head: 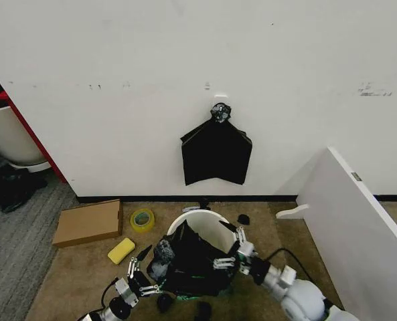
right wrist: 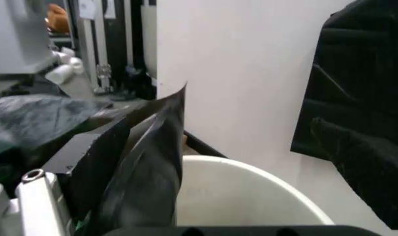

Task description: Place the garbage bag over the trash bin.

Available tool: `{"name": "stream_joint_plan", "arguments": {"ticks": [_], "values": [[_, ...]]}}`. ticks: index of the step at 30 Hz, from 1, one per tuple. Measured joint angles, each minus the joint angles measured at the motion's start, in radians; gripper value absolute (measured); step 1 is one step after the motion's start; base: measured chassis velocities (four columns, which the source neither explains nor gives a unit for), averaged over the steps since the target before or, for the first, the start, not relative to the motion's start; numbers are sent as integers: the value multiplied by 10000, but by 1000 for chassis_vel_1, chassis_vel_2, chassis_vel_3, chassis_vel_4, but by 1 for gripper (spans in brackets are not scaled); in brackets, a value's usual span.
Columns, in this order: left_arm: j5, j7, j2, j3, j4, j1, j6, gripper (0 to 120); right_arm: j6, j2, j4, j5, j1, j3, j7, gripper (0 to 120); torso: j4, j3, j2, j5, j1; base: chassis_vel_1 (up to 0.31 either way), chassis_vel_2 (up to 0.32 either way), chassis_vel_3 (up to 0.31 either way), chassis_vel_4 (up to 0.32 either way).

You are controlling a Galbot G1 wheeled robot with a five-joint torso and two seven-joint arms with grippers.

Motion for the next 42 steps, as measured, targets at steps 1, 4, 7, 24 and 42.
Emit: {"name": "stream_joint_plan", "arguments": {"ticks": [1, 4, 7, 24, 42], "values": [[0, 1, 12, -11, -15, 12, -25, 100, -305, -8, 85, 43, 157, -166, 125, 100, 1, 0, 0, -1, 0, 0, 0, 0, 0], [0, 3, 8, -21, -106, 35, -98, 100, -943, 34, 71, 304, 671, -646, 91, 100, -1, 0, 0, -1, 0, 0, 0, 0, 0], [0, 5, -5, -20, -168, 39, -114, 100, -1085, 134, -176, 379, 980, -855, -112, 100, 0, 0, 0, -1, 0, 0, 0, 0, 0], [-47, 130, 113, -199, -143, -2, -156, 100, -1162, 483, -1267, 525, 1357, -470, -1311, 52, -2, 0, 0, 0, 0, 0, 0, 0, 0], [-92, 203, 118, -264, -153, 38, -225, 100, -998, 454, -1518, 248, 1195, -6, -1622, 0, 0, 0, 0, 0, 0, 0, 0, 0, 0]]}}
